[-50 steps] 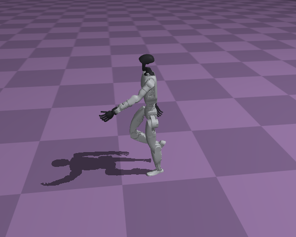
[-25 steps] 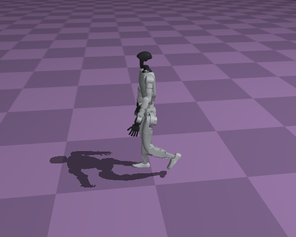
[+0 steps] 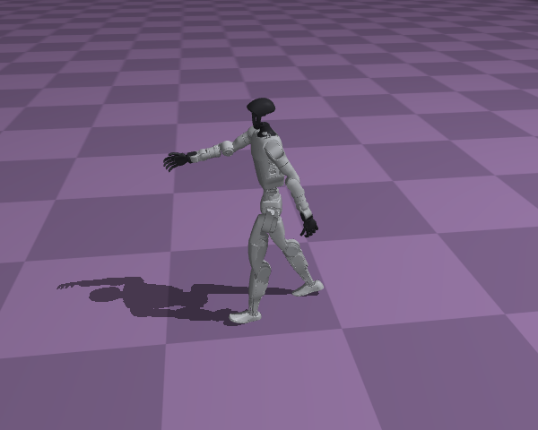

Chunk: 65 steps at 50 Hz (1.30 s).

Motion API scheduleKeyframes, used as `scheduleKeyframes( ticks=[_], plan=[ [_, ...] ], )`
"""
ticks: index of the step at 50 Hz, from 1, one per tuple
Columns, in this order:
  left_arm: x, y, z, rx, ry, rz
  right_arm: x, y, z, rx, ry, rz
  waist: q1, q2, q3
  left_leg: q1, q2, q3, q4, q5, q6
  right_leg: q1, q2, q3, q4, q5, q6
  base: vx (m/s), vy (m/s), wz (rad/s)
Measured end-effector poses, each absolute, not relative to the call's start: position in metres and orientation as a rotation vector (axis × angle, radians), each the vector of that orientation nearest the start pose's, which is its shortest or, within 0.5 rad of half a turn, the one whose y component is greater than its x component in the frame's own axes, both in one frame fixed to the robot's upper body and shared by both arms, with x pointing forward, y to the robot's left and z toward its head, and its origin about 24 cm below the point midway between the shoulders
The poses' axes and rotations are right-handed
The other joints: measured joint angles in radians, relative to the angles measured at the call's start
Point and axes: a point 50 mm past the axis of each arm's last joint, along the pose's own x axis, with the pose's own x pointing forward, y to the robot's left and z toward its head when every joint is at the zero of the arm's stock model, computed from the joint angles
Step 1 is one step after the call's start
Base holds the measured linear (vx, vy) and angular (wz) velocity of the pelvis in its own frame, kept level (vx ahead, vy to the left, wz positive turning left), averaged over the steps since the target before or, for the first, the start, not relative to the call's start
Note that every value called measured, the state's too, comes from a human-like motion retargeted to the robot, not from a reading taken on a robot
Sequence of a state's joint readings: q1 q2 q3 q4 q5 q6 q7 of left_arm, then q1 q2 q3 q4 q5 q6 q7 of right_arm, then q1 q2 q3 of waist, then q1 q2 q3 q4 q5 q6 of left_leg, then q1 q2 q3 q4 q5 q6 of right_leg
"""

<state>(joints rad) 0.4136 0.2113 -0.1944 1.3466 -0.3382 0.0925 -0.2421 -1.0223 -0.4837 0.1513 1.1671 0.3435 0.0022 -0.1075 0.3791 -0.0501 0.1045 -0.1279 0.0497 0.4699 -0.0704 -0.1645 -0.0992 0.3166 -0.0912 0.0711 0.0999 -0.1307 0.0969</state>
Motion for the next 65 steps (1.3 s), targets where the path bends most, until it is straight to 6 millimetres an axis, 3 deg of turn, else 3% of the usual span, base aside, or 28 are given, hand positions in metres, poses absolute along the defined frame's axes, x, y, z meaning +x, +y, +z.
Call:
scheduleKeyframes(
  ticks=[3, 6, 8, 11, 14, 16, 18, 20, 22, 25, 28, 30, 32, 34, 37, 40, 43, 45, 48, 50, 52, 55, 58, 61, 63, 65],
  plan=[
    [-0.030, 0.225, -0.173, -0.101, 1.619, 0.111, 0.359, -0.247, 0.036, -0.273, 0.396, -0.219, -0.084, 0.038, -0.016, 0.094, 0.000, -0.068, -0.017, -0.009, -0.031, -0.036, 0.030, -0.071, 0.233, 0.140, -0.012, 0.77, 0.27, 0.97],
    [0.083, 0.248, -0.161, 0.142, 1.377, 0.019, 0.272, -0.236, -0.073, -0.373, 0.790, -0.018, -0.189, 0.058, -0.049, 0.131, 0.004, -0.162, 0.007, -0.062, -0.003, -0.238, 0.042, -0.153, 0.680, 0.235, 0.006, 0.71, 0.19, 1.43],
    [0.163, 0.263, -0.133, 0.275, 1.175, 0.002, 0.194, -0.225, -0.128, -0.406, 1.064, 0.150, -0.269, 0.064, -0.065, 0.138, 0.002, -0.224, 0.031, -0.096, 0.014, -0.398, 0.038, -0.189, 0.980, 0.249, 0.012, 0.66, 0.10, 1.52],
    [0.269, 0.282, -0.059, 0.349, 0.873, 0.057, 0.070, -0.215, -0.171, -0.476, 1.450, 0.347, -0.382, 0.078, -0.066, 0.166, 0.000, -0.295, 0.037, -0.116, 0.033, -0.625, 0.014, -0.223, 1.336, 0.202, -0.021, 0.64, 0.04, 1.22],
    [0.344, 0.293, 0.037, 0.280, 0.524, 0.158, -0.044, -0.210, -0.174, -0.413, 1.753, 0.534, -0.491, 0.103, -0.056, 0.214, 0.010, -0.350, 0.022, -0.125, 0.056, -0.807, -0.021, -0.250, 1.532, 0.099, -0.048, 0.62, -0.02, 0.91],
    [0.372, 0.297, 0.100, 0.225, 0.309, 0.198, -0.112, -0.210, -0.160, -0.319, 1.927, 0.558, -0.556, 0.124, -0.050, 0.250, 0.028, -0.374, 0.010, -0.131, 0.064, -0.900, -0.025, -0.259, 1.566, 0.032, -0.036, 0.61, -0.09, 0.70],
    [0.387, 0.298, 0.156, 0.186, 0.122, 0.212, -0.169, -0.213, -0.138, -0.206, 2.080, 0.502, -0.612, 0.142, -0.045, 0.284, 0.048, -0.392, 0.002, -0.138, 0.068, -0.970, -0.019, -0.263, 1.529, -0.018, -0.008, 0.62, -0.13, 0.56],
    [0.393, 0.297, 0.203, 0.157, -0.036, 0.203, -0.214, -0.216, -0.114, -0.093, 2.203, 0.396, -0.653, 0.154, -0.044, 0.308, 0.062, -0.403, 0.003, -0.147, 0.071, -1.014, -0.025, -0.266, 1.425, -0.051, 0.017, 0.62, -0.15, 0.40],
    [0.395, 0.290, 0.237, 0.127, -0.159, 0.168, -0.244, -0.216, -0.093, 0.002, 2.288, 0.286, -0.671, 0.159, -0.053, 0.320, 0.064, -0.408, 0.015, -0.160, 0.071, -1.024, -0.053, -0.278, 1.238, -0.080, 0.023, 0.63, -0.17, 0.18],
    [0.396, 0.275, 0.264, 0.067, -0.285, 0.075, -0.268, -0.211, -0.076, 0.111, 2.346, 0.174, -0.666, 0.152, -0.080, 0.322, 0.052, -0.411, 0.047, -0.187, 0.057, -0.961, -0.093, -0.323, 0.792, -0.117, 0.012, 0.64, -0.21, 0.07],
    [0.394, 0.264, 0.261, -0.022, -0.336, 0.007, -0.259, -0.206, -0.084, 0.146, 2.314, 0.111, -0.677, 0.104, -0.055, 0.385, -0.003, -0.453, 0.092, -0.216, 0.047, -0.687, -0.105, -0.363, 0.110, 0.034, 0.046, 0.71, -0.27, 0.49],
    [0.391, 0.261, 0.250, -0.031, -0.342, 0.007, -0.233, -0.207, -0.104, 0.102, 2.252, 0.098, -0.675, 0.038, 0.015, 0.482, -0.048, -0.481, 0.122, -0.227, 0.046, -0.504, -0.126, -0.369, -0.162, 0.180, 0.132, 0.73, -0.39, 0.12],
    [0.388, 0.261, 0.216, 0.008, -0.255, -0.015, -0.196, -0.205, -0.126, 0.065, 2.159, 0.090, -0.606, -0.009, 0.049, 0.506, -0.042, -0.449, 0.208, -0.210, 0.055, -0.465, -0.077, -0.328, -0.187, 0.239, 0.165, 0.62, -0.63, -1.18],
    [0.377, 0.266, 0.162, -0.006, -0.111, -0.010, -0.146, -0.213, -0.148, 0.003, 2.039, 0.025, -0.548, -0.045, 0.067, 0.442, -0.067, -0.436, 0.419, -0.196, 0.115, -0.424, -0.072, -0.280, -0.186, 0.248, 0.165, 0.58, -0.35, -1.20],
    [0.336, 0.276, 0.057, -0.136, 0.183, 0.092, -0.053, -0.241, -0.167, -0.154, 1.796, -0.134, -0.540, -0.090, 0.032, 0.168, -0.164, -0.438, 0.905, -0.194, 0.237, -0.392, -0.165, -0.242, -0.181, 0.197, 0.156, 0.51, 0.06, -0.30],
    [0.268, 0.282, -0.037, -0.308, 0.481, 0.275, 0.065, -0.265, -0.160, -0.336, 1.482, -0.217, -0.490, -0.102, 0.011, -0.080, -0.153, -0.363, 1.259, -0.247, 0.276, -0.393, -0.157, -0.181, -0.170, 0.147, 0.107, 0.46, -0.08, -0.95],
    [0.203, 0.281, -0.091, -0.372, 0.722, 0.318, 0.185, -0.269, -0.121, -0.529, 1.169, -0.120, -0.396, -0.139, 0.010, -0.222, -0.123, -0.256, 1.377, -0.310, 0.294, -0.382, -0.164, -0.097, -0.167, 0.130, 0.106, 0.47, -0.04, -1.37],
    [0.173, 0.286, -0.103, -0.319, 0.828, 0.232, 0.254, -0.266, -0.079, -0.714, 0.964, 0.005, -0.327, -0.166, 0.005, -0.285, -0.101, -0.199, 1.354, -0.324, 0.289, -0.375, -0.171, -0.048, -0.171, 0.125, 0.117, 0.46, 0.00, -1.20],
    [0.166, 0.310, -0.082, -0.063, 0.861, -0.018, 0.330, -0.266, 0.006, -1.107, 0.651, 0.169, -0.237, -0.192, -0.020, -0.323, -0.066, -0.148, 1.137, -0.318, 0.266, -0.365, -0.174, -0.016, -0.181, 0.112, 0.141, 0.46, 0.04, -0.68],
    [0.182, 0.332, -0.046, 0.162, 0.812, -0.157, 0.361, -0.269, 0.070, -1.369, 0.457, 0.197, -0.191, -0.195, -0.042, -0.295, -0.043, -0.120, 0.873, -0.300, 0.233, -0.354, -0.162, -0.015, -0.185, 0.095, 0.157, 0.48, 0.08, -0.27],
    [0.209, 0.353, 0.003, 0.388, 0.714, -0.214, 0.377, -0.273, 0.131, -1.561, 0.286, 0.156, -0.156, -0.167, -0.058, -0.202, -0.015, -0.103, 0.542, -0.230, 0.164, -0.316, -0.116, -0.024, -0.187, 0.069, 0.161, 0.54, 0.13, -0.17],
    [0.248, 0.371, 0.087, 0.691, 0.530, -0.201, 0.380, -0.280, 0.209, -1.732, 0.090, 0.058, -0.138, -0.086, -0.058, -0.048, 0.041, -0.122, 0.179, -0.070, 0.044, -0.213, -0.019, -0.050, -0.181, 0.014, 0.132, 0.56, 0.17, 0.14],
    [0.276, 0.373, 0.164, 0.895, 0.344, -0.139, 0.372, -0.287, 0.263, -1.847, 0.017, -0.003, -0.180, -0.042, -0.061, 0.038, 0.057, -0.194, 0.052, 0.030, -0.024, -0.153, 0.026, -0.087, -0.137, -0.028, 0.086, 0.49, 0.18, 0.68],
    [0.288, 0.369, 0.221, 1.038, 0.230, -0.114, 0.363, -0.291, 0.295, -1.944, 0.031, -0.007, -0.241, -0.010, -0.070, 0.103, 0.064, -0.245, 0.022, 0.033, -0.062, -0.149, 0.045, -0.108, -0.025, -0.024, 0.031, 0.43, 0.18, 0.73],
    [0.292, 0.363, 0.248, 1.127, 0.207, -0.136, 0.357, -0.294, 0.311, -1.988, 0.068, 0.012, -0.268, 0.023, -0.083, 0.129, 0.087, -0.252, 0.028, 0.006, -0.082, -0.211, 0.064, -0.096, 0.143, -0.020, 0.007, 0.37, 0.18, 0.34],
    [0.296, 0.356, 0.268, 1.218, 0.195, -0.163, 0.351, -0.298, 0.323, -2.012, 0.108, 0.022, -0.280, 0.047, -0.113, 0.124, 0.107, -0.246, 0.036, -0.015, -0.092, -0.335, 0.078, -0.069, 0.356, -0.026, 0.024, 0.30, 0.15, 0.04]
  ],
)
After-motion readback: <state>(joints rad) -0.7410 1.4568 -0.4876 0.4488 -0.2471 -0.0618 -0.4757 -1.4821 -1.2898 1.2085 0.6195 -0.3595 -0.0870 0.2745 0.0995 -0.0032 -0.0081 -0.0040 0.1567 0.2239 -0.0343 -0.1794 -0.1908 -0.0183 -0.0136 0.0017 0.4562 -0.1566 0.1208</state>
